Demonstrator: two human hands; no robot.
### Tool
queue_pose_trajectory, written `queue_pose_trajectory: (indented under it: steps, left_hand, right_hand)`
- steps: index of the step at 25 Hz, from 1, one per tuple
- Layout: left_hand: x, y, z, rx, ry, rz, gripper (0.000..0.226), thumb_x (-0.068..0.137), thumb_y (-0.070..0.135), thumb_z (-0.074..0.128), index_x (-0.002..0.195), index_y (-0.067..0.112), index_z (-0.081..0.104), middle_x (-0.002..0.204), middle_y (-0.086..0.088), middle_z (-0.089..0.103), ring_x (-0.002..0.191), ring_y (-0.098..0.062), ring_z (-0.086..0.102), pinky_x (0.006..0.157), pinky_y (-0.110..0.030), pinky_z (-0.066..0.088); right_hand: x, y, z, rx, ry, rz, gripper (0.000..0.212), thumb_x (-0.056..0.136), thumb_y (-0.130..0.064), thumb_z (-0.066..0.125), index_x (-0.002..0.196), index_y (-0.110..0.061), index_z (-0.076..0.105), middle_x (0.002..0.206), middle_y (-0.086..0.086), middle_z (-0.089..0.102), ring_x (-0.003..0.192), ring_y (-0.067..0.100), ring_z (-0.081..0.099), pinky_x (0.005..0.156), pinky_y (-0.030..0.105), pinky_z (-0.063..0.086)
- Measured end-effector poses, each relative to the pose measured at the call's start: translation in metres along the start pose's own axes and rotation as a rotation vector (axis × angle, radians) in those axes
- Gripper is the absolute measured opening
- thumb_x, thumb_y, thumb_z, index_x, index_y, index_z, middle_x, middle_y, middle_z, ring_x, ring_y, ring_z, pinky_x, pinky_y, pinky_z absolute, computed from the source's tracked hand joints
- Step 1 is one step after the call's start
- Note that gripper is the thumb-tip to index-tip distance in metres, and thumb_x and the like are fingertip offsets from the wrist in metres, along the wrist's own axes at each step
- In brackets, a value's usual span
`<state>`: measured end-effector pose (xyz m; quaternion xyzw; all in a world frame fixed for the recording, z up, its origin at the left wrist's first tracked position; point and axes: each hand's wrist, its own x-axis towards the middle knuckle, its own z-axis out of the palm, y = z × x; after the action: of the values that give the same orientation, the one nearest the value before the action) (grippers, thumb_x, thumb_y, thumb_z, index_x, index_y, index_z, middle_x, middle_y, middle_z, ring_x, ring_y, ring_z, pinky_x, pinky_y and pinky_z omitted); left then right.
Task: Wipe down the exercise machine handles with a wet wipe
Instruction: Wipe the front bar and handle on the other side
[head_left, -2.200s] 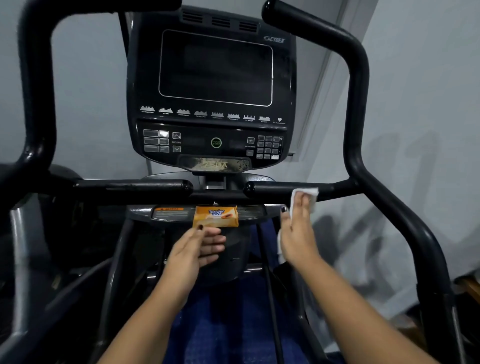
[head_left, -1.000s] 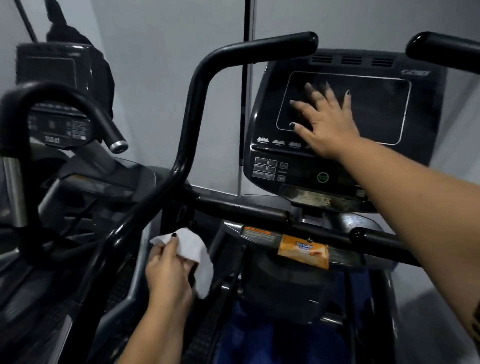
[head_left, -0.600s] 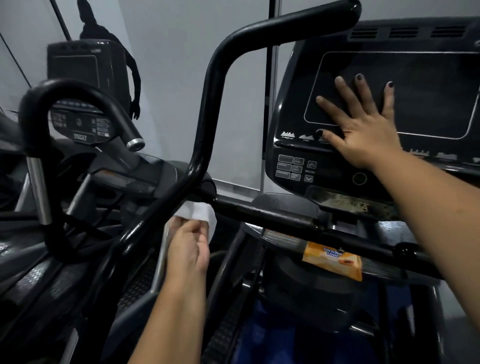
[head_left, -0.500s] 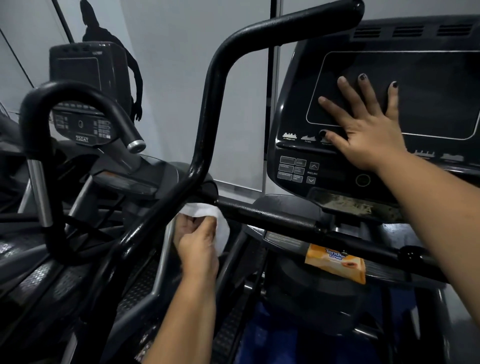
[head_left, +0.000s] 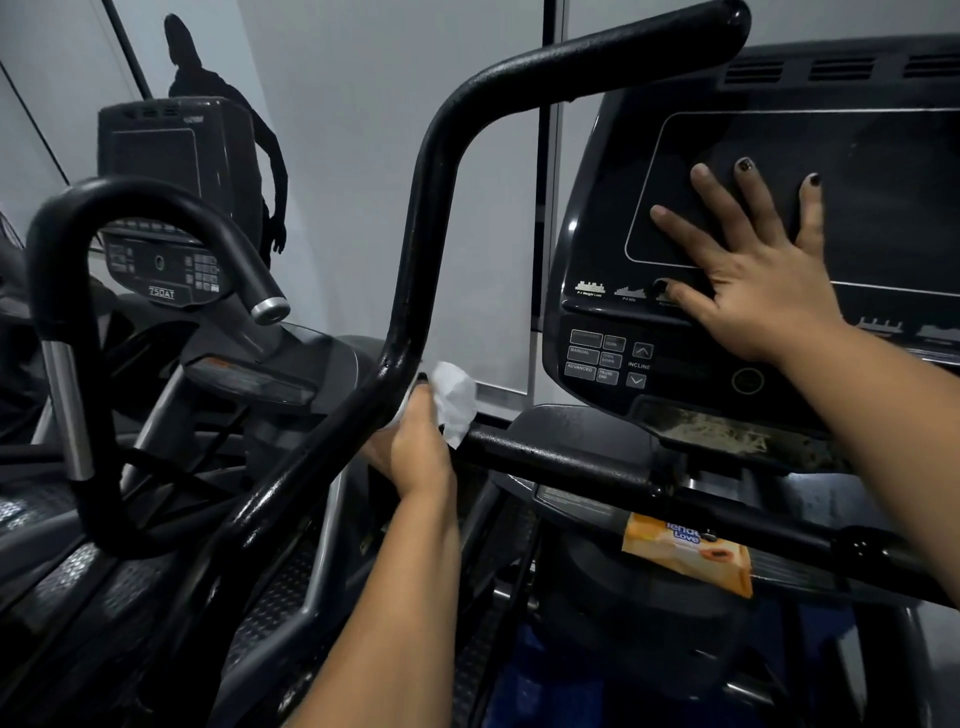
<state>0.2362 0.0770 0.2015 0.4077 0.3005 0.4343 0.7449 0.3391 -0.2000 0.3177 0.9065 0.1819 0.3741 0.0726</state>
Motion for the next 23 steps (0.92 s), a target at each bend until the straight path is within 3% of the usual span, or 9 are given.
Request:
queue_pose_trajectory:
  steps: [3,5,7,10,12,14,17,20,23]
  left_hand:
    - [0.013,0.003,-0.023,0.07,-0.387,-0.124,0.023,0.079,0.013,0.072,0.095,-0.003,0.07,0.08,-0.01,0.072,0.069,-0.021,0.071,0.062,-0.033,0.057]
    - [0.014,0.005,-0.03,0.145,-0.471,-0.113,0.019,0.079,0.012,0.071,0.089,-0.004,0.067,0.074,-0.01,0.067,0.063,-0.018,0.068,0.058,-0.029,0.053]
    - [0.004,0.008,-0.018,0.046,-0.281,-0.1,0.007,0.079,0.006,0.07,0.085,0.01,0.068,0.077,-0.001,0.07,0.066,-0.009,0.07,0.059,-0.024,0.054]
    - [-0.008,0.007,0.011,-0.035,0.072,-0.003,0.019,0.078,0.003,0.07,0.093,0.014,0.068,0.088,0.006,0.07,0.077,-0.001,0.068,0.066,-0.009,0.051]
    - [-0.008,0.003,0.011,-0.02,0.046,-0.037,0.017,0.075,0.001,0.068,0.089,0.011,0.071,0.085,0.003,0.072,0.075,-0.008,0.069,0.071,-0.021,0.055]
    - [0.005,-0.005,-0.008,0.055,-0.151,-0.093,0.013,0.074,0.005,0.07,0.076,0.018,0.072,0.075,0.002,0.072,0.071,-0.014,0.07,0.068,-0.034,0.057]
    - [0.019,-0.01,-0.031,0.28,-0.428,-0.082,0.022,0.071,0.023,0.074,0.087,0.011,0.068,0.08,-0.001,0.068,0.082,-0.024,0.07,0.075,-0.042,0.055]
    - [0.006,-0.005,-0.012,0.139,-0.203,-0.09,0.013,0.068,0.013,0.07,0.08,0.009,0.068,0.076,0.002,0.07,0.073,-0.015,0.069,0.076,-0.038,0.058]
    - [-0.001,-0.012,0.004,0.032,-0.052,-0.077,0.03,0.066,0.021,0.074,0.094,0.01,0.074,0.09,-0.001,0.077,0.084,-0.014,0.074,0.087,-0.043,0.059]
  right_hand:
    - [0.0,0.0,0.001,0.002,0.011,0.003,0.067,0.09,-0.066,0.024,0.152,-0.048,0.007,0.164,-0.009,-0.011,0.15,0.019,-0.017,0.117,0.061,-0.009]
    - [0.0,-0.001,0.001,-0.002,0.006,0.005,0.067,0.09,-0.066,0.024,0.152,-0.049,0.006,0.164,-0.009,-0.011,0.15,0.019,-0.017,0.117,0.061,-0.008]
    - [0.0,-0.001,0.0,-0.001,0.003,0.005,0.067,0.09,-0.066,0.024,0.152,-0.049,0.006,0.164,-0.009,-0.011,0.15,0.019,-0.017,0.117,0.062,-0.008]
    - [0.0,-0.001,-0.001,0.0,0.001,0.009,0.067,0.09,-0.066,0.025,0.152,-0.049,0.006,0.164,-0.009,-0.011,0.15,0.019,-0.016,0.117,0.061,-0.008]
    - [0.001,-0.001,-0.001,0.0,-0.001,0.011,0.067,0.09,-0.066,0.026,0.152,-0.049,0.007,0.164,-0.009,-0.01,0.15,0.019,-0.016,0.117,0.061,-0.007]
    - [0.0,-0.001,0.0,0.002,-0.001,0.008,0.067,0.09,-0.065,0.026,0.152,-0.048,0.007,0.164,-0.008,-0.01,0.15,0.02,-0.016,0.117,0.061,-0.008]
    - [0.001,-0.001,0.0,0.003,0.005,0.006,0.068,0.089,-0.066,0.026,0.153,-0.047,0.009,0.164,-0.008,-0.01,0.15,0.019,-0.017,0.116,0.062,-0.008]
    - [0.0,-0.001,0.0,0.013,0.003,0.005,0.068,0.09,-0.067,0.025,0.153,-0.047,0.01,0.164,-0.008,-0.01,0.15,0.019,-0.017,0.116,0.062,-0.008]
    - [0.0,-0.002,-0.001,0.021,0.004,0.005,0.068,0.09,-0.066,0.027,0.153,-0.046,0.011,0.165,-0.008,-0.009,0.15,0.019,-0.016,0.116,0.062,-0.008]
